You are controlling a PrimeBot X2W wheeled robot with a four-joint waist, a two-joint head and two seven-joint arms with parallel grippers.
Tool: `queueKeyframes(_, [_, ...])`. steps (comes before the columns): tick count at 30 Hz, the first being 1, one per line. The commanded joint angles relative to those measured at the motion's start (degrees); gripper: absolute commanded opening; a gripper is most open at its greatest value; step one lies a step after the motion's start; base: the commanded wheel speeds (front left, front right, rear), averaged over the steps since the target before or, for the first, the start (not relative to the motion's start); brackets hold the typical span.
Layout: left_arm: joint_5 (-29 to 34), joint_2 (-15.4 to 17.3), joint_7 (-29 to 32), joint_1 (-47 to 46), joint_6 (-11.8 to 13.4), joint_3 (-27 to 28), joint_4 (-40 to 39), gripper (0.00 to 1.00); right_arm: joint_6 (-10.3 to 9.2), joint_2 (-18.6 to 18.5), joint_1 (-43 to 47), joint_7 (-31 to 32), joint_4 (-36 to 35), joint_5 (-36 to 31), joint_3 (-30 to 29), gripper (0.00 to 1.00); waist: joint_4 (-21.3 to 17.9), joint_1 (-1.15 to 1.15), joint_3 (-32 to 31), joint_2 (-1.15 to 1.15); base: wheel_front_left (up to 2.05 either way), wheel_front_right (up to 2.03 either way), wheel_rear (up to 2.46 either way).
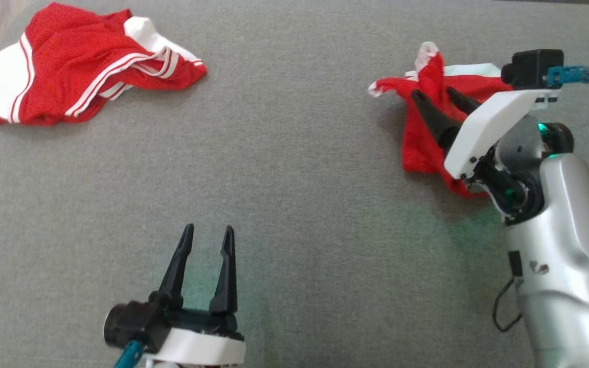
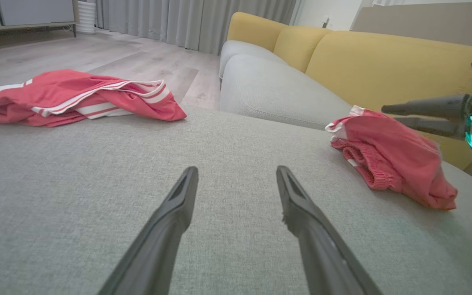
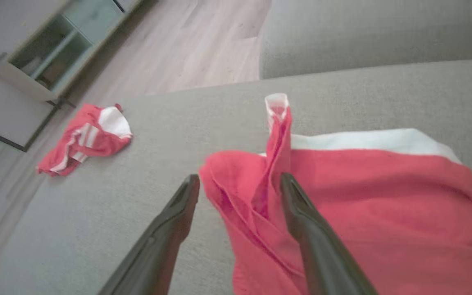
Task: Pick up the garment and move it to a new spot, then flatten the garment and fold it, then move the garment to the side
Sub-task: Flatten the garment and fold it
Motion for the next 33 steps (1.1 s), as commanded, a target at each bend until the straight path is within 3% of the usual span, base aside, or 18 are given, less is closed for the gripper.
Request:
queueKeyframes(1, [0.2,-0.1,-0.3,0.2,0.2,2.2,-1.4,1.00,-0.04,1.2,0.7,-1.3,-3.3,1.1,1.7,1.00,-0.8,0.00,-0.8,0.00,0.00,0.00,0.00])
queueKeyframes(5, [0.9,-0.1,-0.3,1.3,0.2,3.5,-1.7,1.00,-0.04,0.1,4.6,-6.3,-8.8,2.2,4.1,1.00,-2.7,0.00,-2.6,0.00,0.00,0.00,0.00])
queueKeyframes(11, [1.6,-0.1,-0.3,2.9,0.2,4.4,-2.6,1.00,-0.04,-6.8,10.4,-16.9,-13.3,-6.0,2.0,1.00,-4.8,0.00,-4.5,0.00,0.00,0.00,0.00])
queueKeyframes(16, [2.2,-0.1,-0.3,3.5,0.0,4.6,-3.6,1.00,-0.04,-11.0,12.8,-23.8,-11.9,-11.9,-0.9,1.00,-5.1,0.00,-3.9,0.00,0.00,0.00,0.00])
queueKeyframes(22, [2.8,-0.1,-0.3,2.3,-0.3,4.4,-3.9,1.00,-0.04,-11.8,11.5,-28.1,-6.9,-13.2,-2.3,0.97,-3.8,0.00,-1.1,0.00,0.00,0.00,0.00])
queueKeyframes(24, [2.8,-0.1,-0.3,1.9,-0.3,4.4,-3.8,1.00,-0.04,-11.5,10.4,-28.5,-4.6,-13.2,-1.9,0.77,-3.3,0.00,-0.1,0.00,0.00,0.00,0.00])
queueKeyframes(25, [2.8,-0.1,-0.3,1.7,-0.4,4.3,-3.8,1.00,-0.04,-11.4,9.8,-28.8,-3.2,-13.4,-1.4,0.46,-3.0,0.00,0.3,0.00,0.00,0.00,0.00])
queueKeyframes(26, [2.8,-0.1,-0.3,1.7,-0.4,4.3,-3.8,1.00,-0.04,-11.4,9.8,-28.8,-3.2,-13.4,-1.4,0.46,-3.0,0.00,0.3,0.00,0.00,0.00,0.00])
queueKeyframes(29, [2.7,-0.1,-0.3,1.0,-0.6,3.9,-3.5,1.00,-0.04,-11.0,7.9,-29.8,1.0,-13.8,1.0,0.05,-2.2,0.00,1.4,0.00,0.00,0.00,0.00])
queueKeyframes(30, [2.7,-0.1,-0.3,0.8,-0.6,3.8,-3.4,1.00,-0.04,-10.9,7.3,-30.1,2.3,-13.9,2.2,0.00,-1.9,0.00,1.5,0.00,0.00,0.00,0.00])
queueKeyframes(33, [2.5,-0.1,-0.3,0.4,-0.5,3.8,-3.2,1.00,-0.04,-10.3,5.9,-31.2,5.7,-14.0,5.6,0.00,-1.2,0.00,1.9,0.00,0.00,0.00,0.00])
